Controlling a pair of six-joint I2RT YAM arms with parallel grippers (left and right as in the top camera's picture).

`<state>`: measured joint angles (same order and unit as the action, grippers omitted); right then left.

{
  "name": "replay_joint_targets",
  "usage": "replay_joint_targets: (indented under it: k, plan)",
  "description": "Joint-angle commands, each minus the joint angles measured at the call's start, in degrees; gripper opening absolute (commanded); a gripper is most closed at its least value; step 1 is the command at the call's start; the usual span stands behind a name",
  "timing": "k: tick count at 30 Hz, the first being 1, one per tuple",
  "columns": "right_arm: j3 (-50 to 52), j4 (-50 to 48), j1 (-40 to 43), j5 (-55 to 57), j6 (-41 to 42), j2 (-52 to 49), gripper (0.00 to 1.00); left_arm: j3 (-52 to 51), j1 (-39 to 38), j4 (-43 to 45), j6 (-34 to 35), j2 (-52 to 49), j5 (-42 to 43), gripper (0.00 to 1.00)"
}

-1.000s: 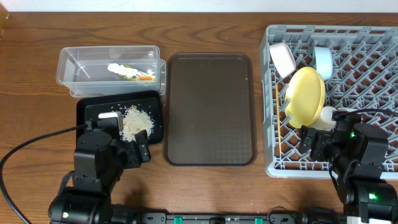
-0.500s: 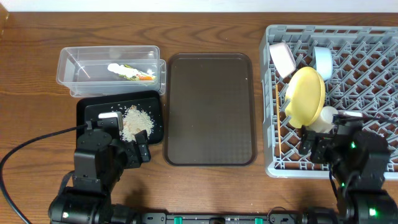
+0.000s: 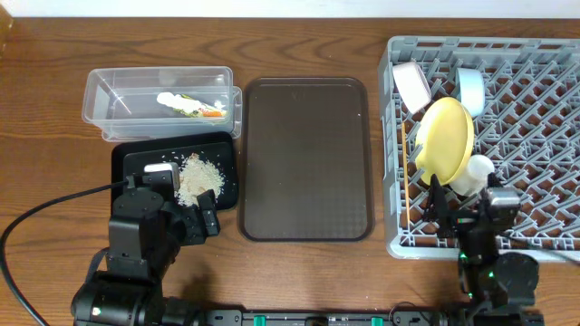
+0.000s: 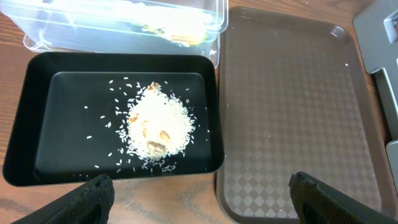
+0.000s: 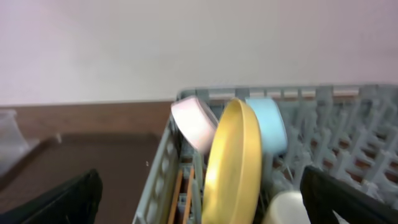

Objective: Sort waste into correct bins and load items into the dishwasher rack

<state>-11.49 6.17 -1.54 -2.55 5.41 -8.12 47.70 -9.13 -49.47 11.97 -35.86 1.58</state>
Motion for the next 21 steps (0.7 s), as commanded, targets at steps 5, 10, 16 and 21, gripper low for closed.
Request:
replay_joint_targets:
  k: [5,10,16,21]
  plan:
    - [7.58,-4.35,-0.79,0.37,-0.37,7.04,0.99,-0.35,-0.07,0.07,-0.35,0.00,0.37,0.93]
    - [10.88,-6.51,-1.60,0.35,-1.49,7.85,0.99,-0.35,-0.07,0.07,-0.35,0.00,0.37,0.93]
    - [11.19,-2.03,-3.10,0.13,-4.44,7.85,0.99,-0.35,-0.07,0.09,-0.35,0.00,0.37,0.93]
    - [11.17,-2.08,-3.08,0.15,-3.78,7.85,0.99,-0.35,-0.07,0.09,-0.35,0.00,0.37,0.93]
